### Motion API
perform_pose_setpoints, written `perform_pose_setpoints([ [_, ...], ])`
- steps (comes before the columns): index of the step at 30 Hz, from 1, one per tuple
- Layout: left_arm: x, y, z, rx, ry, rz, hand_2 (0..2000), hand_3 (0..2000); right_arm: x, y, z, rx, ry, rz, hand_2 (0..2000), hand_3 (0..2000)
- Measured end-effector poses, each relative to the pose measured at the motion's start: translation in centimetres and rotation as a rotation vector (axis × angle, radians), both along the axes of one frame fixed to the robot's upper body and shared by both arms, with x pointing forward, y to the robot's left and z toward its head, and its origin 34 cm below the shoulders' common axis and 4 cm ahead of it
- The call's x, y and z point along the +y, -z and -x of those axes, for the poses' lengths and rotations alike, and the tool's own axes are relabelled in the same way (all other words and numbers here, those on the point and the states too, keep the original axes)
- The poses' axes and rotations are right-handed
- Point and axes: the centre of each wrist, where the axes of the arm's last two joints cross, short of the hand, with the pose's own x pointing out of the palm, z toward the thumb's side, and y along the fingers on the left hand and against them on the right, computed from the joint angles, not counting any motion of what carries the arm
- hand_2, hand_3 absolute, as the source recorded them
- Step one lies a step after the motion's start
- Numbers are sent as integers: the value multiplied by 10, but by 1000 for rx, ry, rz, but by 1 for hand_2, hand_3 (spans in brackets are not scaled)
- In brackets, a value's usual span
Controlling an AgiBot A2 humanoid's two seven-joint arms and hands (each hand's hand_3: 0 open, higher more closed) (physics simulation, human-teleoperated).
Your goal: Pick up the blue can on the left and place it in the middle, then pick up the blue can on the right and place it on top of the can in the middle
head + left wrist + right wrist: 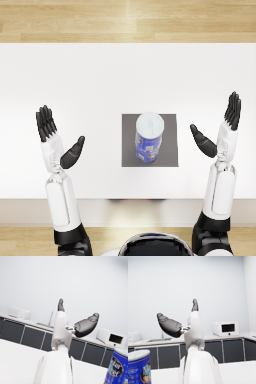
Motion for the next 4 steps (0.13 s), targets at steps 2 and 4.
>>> perform_pose_setpoints([
  [2,0,0,0,1,0,0,0,0,0,0,0,1,0,0,0,0],
  [4,0,0,0,1,0,0,0,0,0,0,0,1,0,0,0,0],
])
